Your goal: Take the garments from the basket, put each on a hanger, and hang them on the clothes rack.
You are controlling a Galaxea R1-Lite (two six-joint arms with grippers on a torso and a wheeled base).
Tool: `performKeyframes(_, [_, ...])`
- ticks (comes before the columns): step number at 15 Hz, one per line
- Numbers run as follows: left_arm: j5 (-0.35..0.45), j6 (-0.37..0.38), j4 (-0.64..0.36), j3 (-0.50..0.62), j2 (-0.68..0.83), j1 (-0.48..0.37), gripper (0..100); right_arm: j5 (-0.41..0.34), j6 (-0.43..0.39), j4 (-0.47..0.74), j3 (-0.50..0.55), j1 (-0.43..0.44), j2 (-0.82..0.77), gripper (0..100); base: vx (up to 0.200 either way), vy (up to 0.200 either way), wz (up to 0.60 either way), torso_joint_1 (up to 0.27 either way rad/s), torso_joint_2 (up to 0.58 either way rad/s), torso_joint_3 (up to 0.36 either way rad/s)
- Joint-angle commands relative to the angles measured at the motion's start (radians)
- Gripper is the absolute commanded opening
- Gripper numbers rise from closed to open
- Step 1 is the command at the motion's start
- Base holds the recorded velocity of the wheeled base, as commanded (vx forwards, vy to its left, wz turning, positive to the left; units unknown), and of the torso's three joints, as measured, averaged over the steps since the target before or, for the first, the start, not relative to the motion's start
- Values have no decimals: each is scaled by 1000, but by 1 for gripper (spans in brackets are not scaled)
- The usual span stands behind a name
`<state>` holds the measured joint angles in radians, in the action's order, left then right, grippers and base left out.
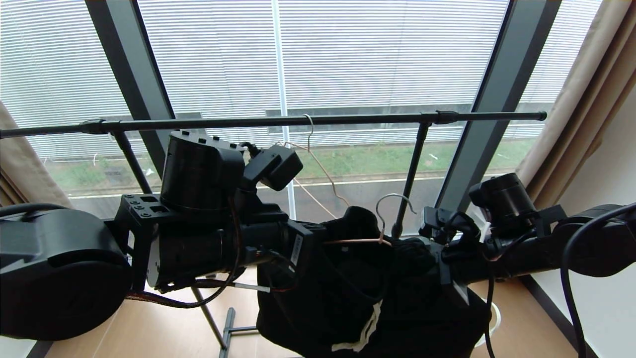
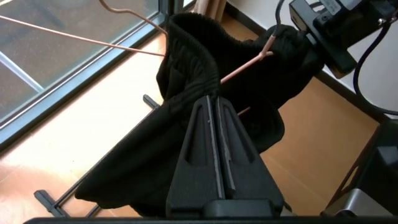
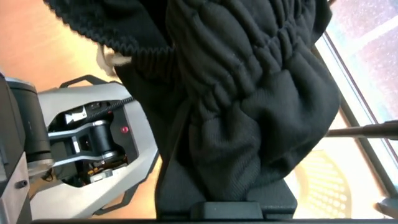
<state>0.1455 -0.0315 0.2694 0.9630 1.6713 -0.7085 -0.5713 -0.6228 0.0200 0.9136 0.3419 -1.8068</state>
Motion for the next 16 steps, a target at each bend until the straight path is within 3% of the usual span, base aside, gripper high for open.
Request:
performKeyframes(1, [-3,1,-1,14,12,-3,0,-1,44,-34,-2,2,7,0,0,0,0,0,0,0])
performKeyframes(3, [-67,13,-9,46,38,-19,0,-7,118,-112,-33,31,9,0,0,0,0,0,0,0])
performKeyframes(4, [-138,15,-10,69,67,-25,0,-7,140,-222,-84,39,9,0,0,0,0,0,0,0])
performKeyframes(7, [-150,18,-12,109,111,-35,0,-6,173,-388,-159,77,7,0,0,0,0,0,0,0])
performKeyframes(11, [-170,67,-10,94,102,-54,0,-4,229,-407,-150,81,1,0,0,0,0,0,0,0])
performKeyframes(13, [-169,110,-9,51,56,-54,0,-6,298,-413,-128,80,6,0,0,0,0,0,0,0])
performKeyframes(16, [-167,159,-6,11,39,-52,0,-6,413,-563,-151,81,0,0,0,0,0,0,0,0])
